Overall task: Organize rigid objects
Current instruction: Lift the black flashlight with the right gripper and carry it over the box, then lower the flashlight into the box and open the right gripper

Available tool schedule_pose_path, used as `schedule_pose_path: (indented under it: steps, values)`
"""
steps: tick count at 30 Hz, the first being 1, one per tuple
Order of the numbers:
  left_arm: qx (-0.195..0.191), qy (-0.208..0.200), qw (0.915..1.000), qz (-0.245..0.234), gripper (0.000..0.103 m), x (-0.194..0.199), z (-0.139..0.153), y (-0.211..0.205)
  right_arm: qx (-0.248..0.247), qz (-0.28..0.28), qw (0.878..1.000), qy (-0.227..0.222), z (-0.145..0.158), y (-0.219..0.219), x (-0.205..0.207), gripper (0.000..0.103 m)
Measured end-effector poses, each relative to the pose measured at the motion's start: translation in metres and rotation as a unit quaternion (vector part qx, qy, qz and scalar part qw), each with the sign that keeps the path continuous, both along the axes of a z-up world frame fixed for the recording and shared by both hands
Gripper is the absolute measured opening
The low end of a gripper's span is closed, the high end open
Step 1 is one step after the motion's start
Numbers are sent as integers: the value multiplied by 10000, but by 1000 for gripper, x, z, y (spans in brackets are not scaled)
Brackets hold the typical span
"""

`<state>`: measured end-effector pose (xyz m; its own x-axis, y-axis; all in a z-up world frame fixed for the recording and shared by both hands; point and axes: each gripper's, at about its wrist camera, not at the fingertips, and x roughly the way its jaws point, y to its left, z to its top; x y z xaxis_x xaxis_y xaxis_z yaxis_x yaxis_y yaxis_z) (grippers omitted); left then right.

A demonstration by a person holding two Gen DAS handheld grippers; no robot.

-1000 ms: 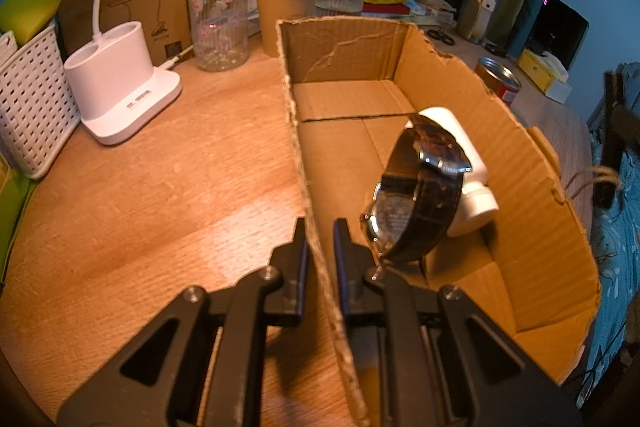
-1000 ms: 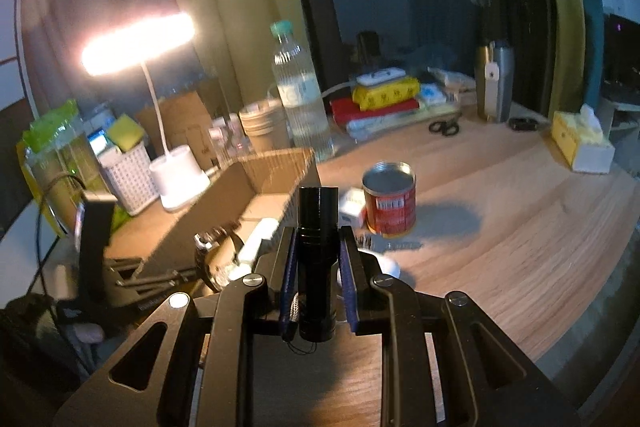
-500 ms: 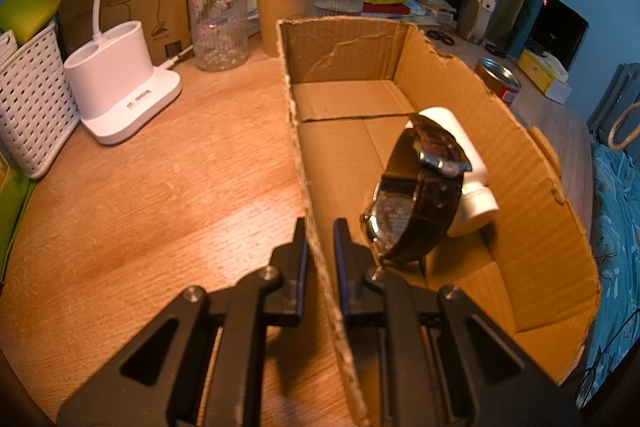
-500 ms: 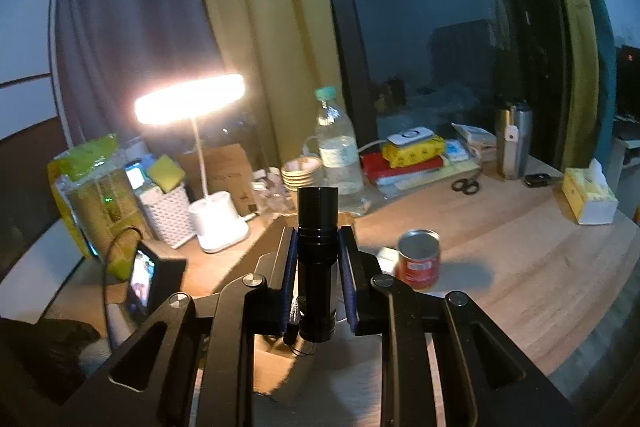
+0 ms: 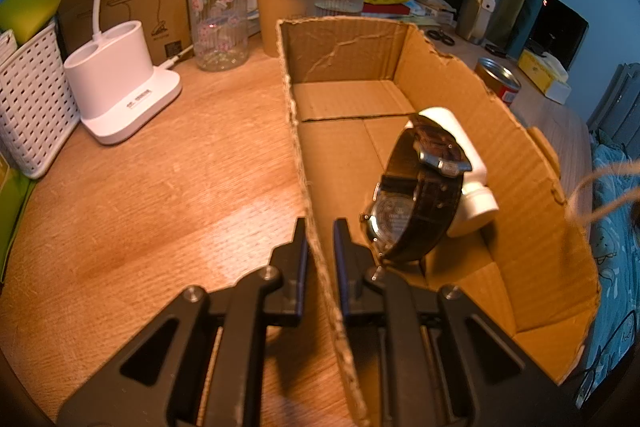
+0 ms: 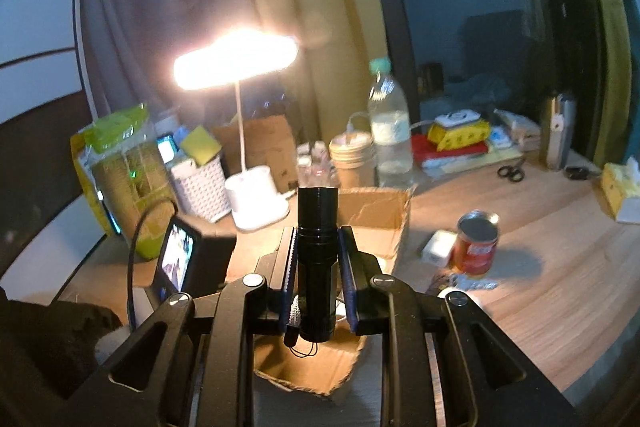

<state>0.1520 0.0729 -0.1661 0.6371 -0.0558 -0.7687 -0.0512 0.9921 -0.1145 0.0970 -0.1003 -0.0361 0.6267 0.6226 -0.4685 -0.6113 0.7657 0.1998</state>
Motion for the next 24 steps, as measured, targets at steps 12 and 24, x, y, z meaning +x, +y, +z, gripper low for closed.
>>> schedule_pose_path:
  steps: [12,24]
  values:
    - [-1,0,10000,0,13,0,0,0,-557,-16,9969,559,-46,20,11,22]
    - [-3,1,10000,2,13,0,0,1,-981,88,9923,750,-63,35,14,22]
